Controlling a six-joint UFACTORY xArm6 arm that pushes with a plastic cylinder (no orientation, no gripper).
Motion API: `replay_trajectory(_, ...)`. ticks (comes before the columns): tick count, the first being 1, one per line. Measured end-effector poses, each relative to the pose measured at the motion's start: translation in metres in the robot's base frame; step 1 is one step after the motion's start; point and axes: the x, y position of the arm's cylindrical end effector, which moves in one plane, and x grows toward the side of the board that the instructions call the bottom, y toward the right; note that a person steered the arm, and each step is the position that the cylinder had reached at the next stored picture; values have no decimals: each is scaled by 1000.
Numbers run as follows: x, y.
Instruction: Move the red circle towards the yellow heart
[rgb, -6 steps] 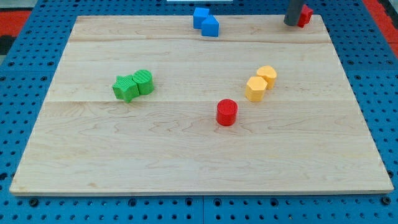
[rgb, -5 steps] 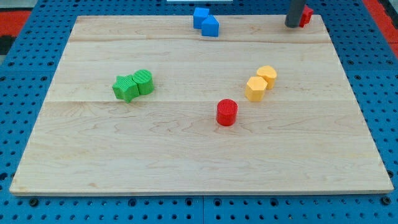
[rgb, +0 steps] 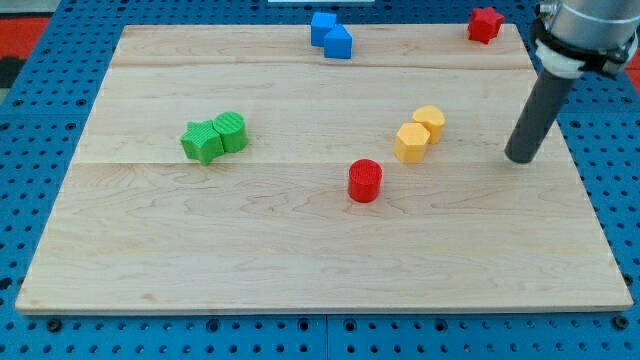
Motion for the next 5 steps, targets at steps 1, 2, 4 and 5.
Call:
replay_trajectory(1,23,-19)
replay_trajectory(2,46,-45)
replay_trajectory(4,77,-101)
replay_trajectory(5,77,-116)
